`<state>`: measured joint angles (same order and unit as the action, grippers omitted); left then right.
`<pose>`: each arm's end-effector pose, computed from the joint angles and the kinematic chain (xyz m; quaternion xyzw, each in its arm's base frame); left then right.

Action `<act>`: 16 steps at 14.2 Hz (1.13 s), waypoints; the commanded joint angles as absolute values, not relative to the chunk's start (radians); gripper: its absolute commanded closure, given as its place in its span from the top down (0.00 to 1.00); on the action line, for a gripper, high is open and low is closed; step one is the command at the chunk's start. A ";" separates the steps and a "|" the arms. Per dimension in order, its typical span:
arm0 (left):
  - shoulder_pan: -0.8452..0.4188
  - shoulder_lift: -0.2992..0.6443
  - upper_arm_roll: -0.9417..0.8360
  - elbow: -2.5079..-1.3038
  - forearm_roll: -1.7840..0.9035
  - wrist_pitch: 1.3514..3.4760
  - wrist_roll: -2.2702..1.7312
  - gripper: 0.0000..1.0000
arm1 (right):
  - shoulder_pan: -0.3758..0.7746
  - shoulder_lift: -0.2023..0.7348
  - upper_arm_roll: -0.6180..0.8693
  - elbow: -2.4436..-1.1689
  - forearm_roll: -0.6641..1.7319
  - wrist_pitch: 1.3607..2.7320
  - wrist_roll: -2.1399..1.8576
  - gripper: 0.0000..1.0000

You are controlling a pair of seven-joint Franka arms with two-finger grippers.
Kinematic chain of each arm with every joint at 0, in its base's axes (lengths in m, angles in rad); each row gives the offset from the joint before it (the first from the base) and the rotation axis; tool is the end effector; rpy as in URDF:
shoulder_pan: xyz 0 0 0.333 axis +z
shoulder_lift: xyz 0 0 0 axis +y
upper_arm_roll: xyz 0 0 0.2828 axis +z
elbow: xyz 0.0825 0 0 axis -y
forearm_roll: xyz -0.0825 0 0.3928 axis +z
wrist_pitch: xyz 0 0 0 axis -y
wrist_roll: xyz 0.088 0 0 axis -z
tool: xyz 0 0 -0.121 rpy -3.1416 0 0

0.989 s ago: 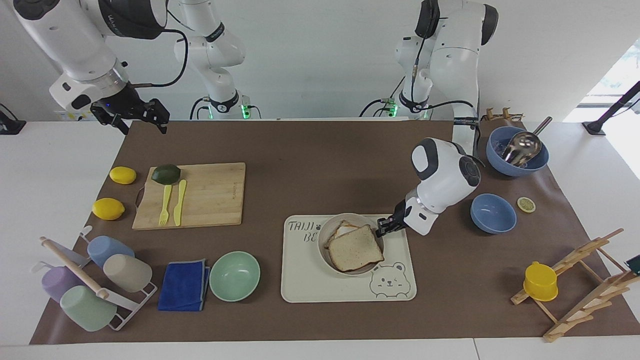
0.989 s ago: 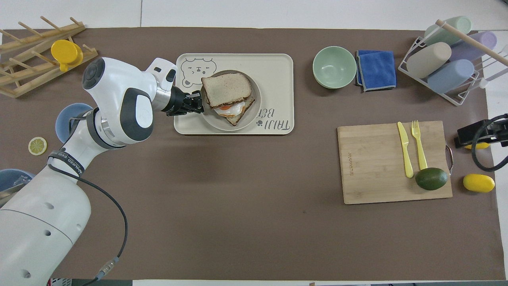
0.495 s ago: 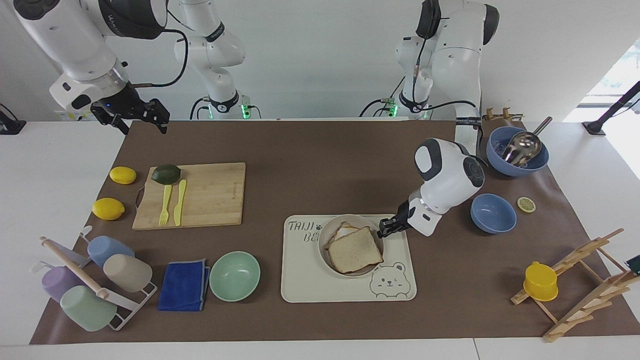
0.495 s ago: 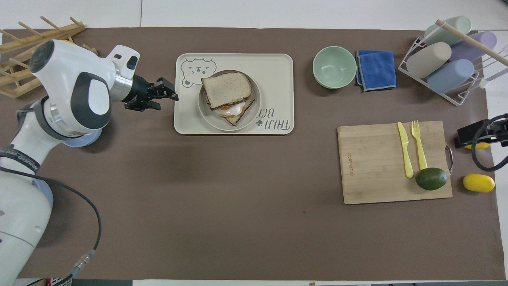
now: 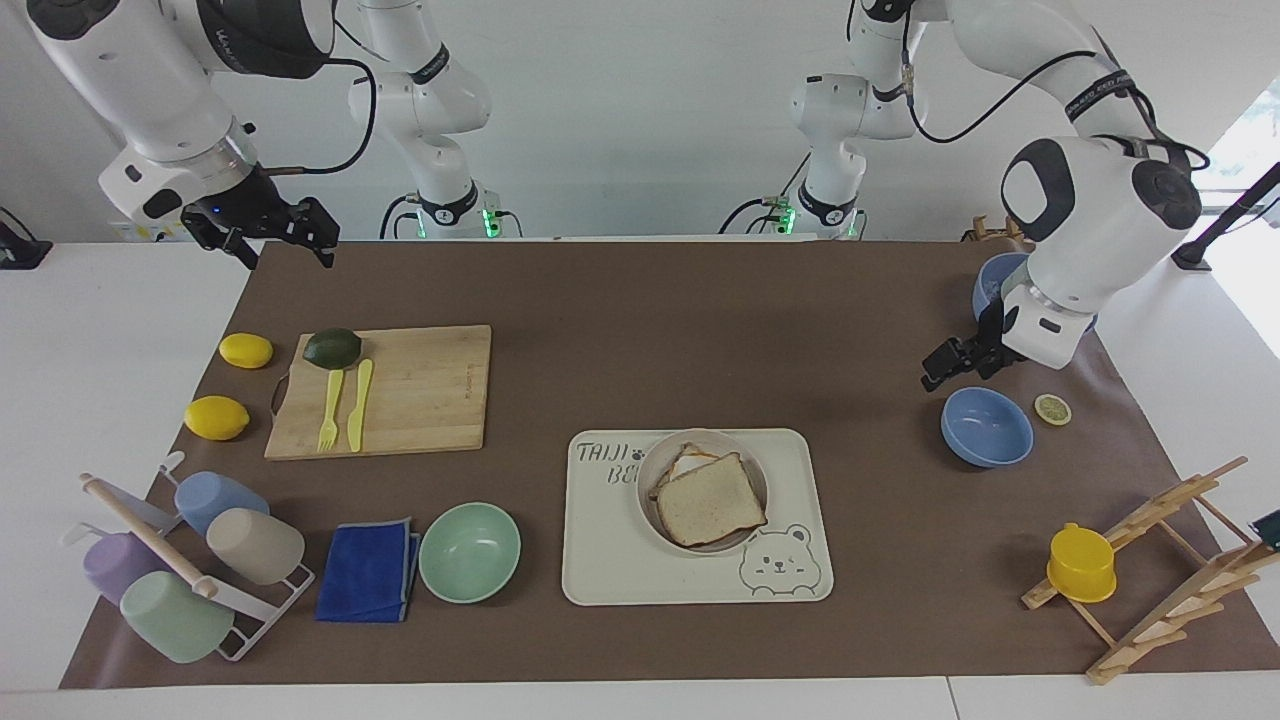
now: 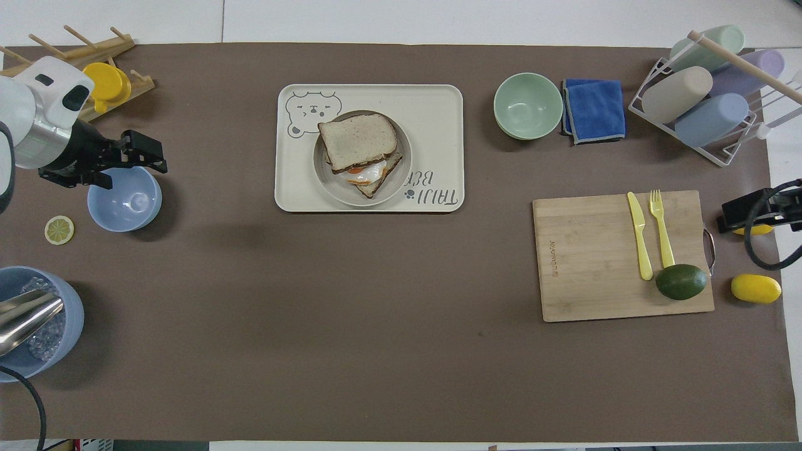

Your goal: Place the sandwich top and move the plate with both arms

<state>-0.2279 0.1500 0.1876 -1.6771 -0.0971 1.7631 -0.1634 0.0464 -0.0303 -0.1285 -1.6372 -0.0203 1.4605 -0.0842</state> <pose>0.6035 -0.0389 0.4559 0.9964 0.0716 -0.0338 0.0301 0.5368 -0.0476 0.5538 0.9973 0.0008 -0.0737 0.0021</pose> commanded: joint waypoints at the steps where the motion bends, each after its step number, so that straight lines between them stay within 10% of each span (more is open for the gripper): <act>1: -0.235 0.022 0.183 -1.712 0.014 1.656 -0.111 1.00 | 0.040 -0.043 -0.127 -1.654 0.011 1.468 -0.097 1.00; 9: 0.015 -0.031 -0.043 -1.634 0.052 1.431 0.058 1.00 | 0.040 -0.043 -0.127 -1.654 0.011 1.468 -0.097 1.00; 16: -0.018 0.031 -0.015 -1.466 -0.017 1.394 0.016 1.00 | 0.040 -0.043 -0.127 -1.654 0.011 1.468 -0.097 1.00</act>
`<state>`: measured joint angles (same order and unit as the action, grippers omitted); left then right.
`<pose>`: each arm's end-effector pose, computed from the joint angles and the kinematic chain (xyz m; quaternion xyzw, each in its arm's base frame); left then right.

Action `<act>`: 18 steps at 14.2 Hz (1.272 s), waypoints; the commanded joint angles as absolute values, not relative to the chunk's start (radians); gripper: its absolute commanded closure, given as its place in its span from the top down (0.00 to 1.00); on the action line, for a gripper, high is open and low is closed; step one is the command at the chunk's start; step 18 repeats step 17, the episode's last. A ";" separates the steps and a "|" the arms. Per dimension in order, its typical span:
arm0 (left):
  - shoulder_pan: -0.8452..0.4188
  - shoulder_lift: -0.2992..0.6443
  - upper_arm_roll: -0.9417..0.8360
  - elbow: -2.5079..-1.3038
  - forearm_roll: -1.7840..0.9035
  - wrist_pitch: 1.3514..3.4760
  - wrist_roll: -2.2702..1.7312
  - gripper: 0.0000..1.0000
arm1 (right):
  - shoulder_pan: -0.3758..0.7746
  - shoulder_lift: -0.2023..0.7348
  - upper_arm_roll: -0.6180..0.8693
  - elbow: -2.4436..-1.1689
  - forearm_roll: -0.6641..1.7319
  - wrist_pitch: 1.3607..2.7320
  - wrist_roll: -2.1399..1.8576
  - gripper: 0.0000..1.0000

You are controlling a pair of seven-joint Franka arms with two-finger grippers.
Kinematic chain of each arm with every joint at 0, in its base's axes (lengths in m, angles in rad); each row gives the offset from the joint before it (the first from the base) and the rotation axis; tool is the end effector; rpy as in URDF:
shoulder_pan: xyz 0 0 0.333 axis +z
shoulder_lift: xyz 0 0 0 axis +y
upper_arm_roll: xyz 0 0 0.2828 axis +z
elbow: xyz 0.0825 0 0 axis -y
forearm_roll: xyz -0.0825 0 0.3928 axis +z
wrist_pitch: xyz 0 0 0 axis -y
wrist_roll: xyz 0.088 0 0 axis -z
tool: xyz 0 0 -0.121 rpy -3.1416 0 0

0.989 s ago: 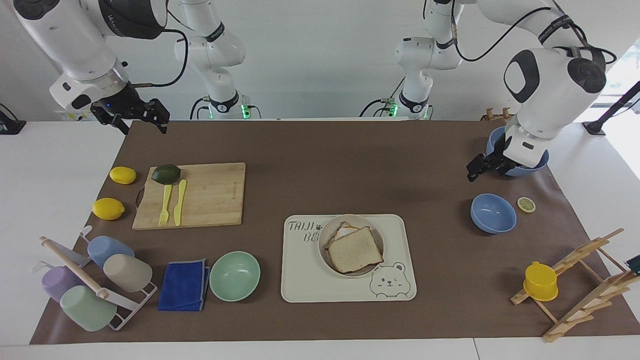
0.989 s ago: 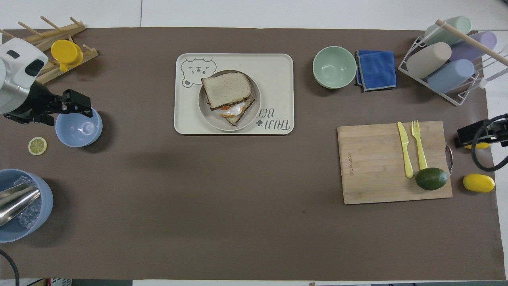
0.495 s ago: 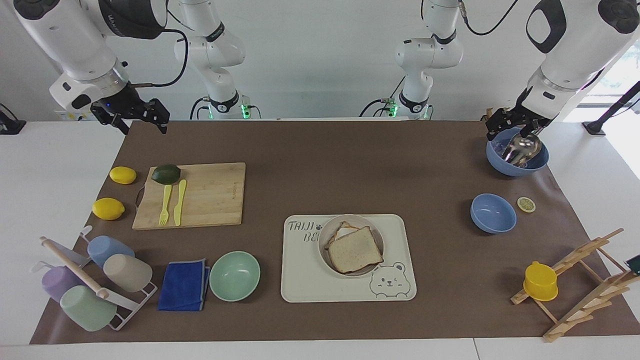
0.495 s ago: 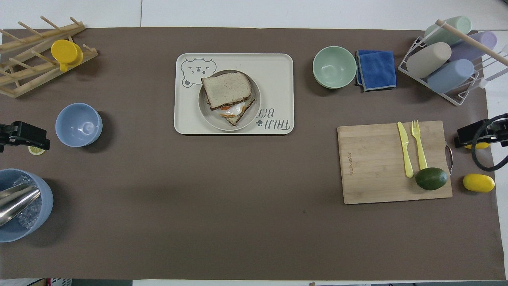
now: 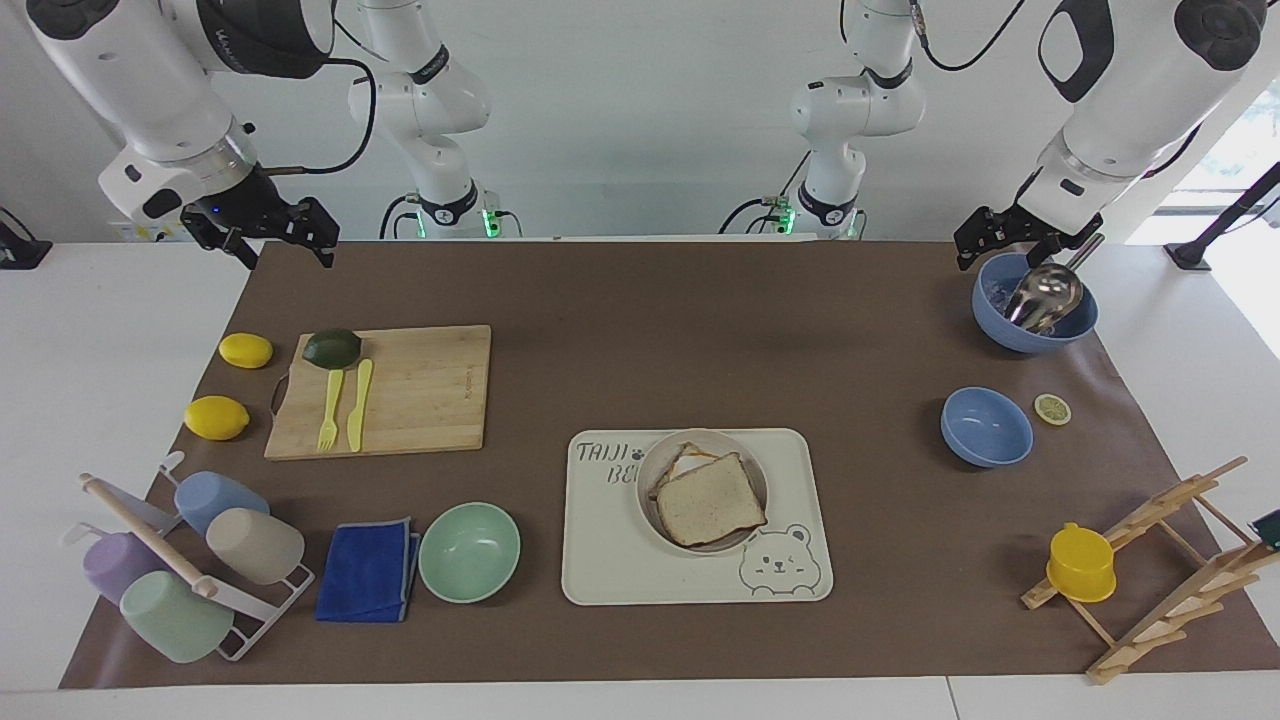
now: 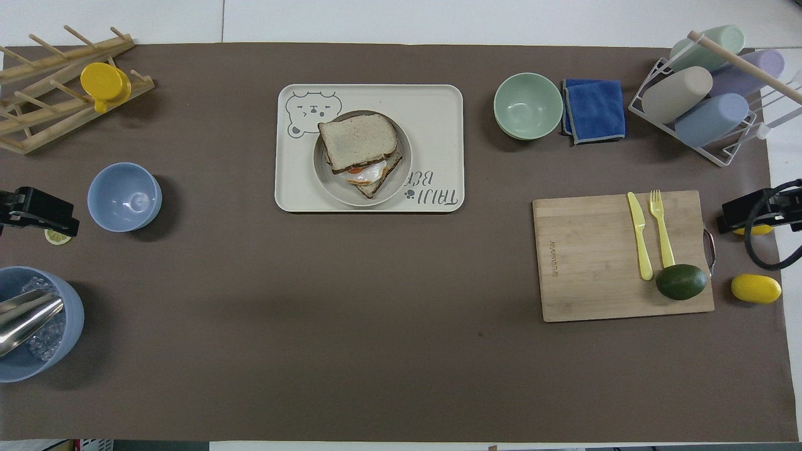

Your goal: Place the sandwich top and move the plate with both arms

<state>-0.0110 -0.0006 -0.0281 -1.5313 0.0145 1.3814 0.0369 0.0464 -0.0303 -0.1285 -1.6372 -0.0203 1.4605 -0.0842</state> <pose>0.5402 -0.0192 0.5813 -0.9965 0.0371 0.0746 0.0073 0.5368 -0.0476 0.5538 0.9973 0.0008 -0.0737 0.0021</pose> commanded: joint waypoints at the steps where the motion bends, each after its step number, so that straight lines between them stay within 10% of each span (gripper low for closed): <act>1: -0.017 0.023 -0.006 -1.498 -0.029 1.440 0.006 1.00 | 0.040 -0.043 -0.127 -1.654 0.011 1.468 -0.097 1.00; 18: -0.017 -0.023 -0.006 -1.585 -0.023 1.485 0.005 1.00 | 0.040 -0.043 -0.127 -1.654 0.011 1.468 -0.097 1.00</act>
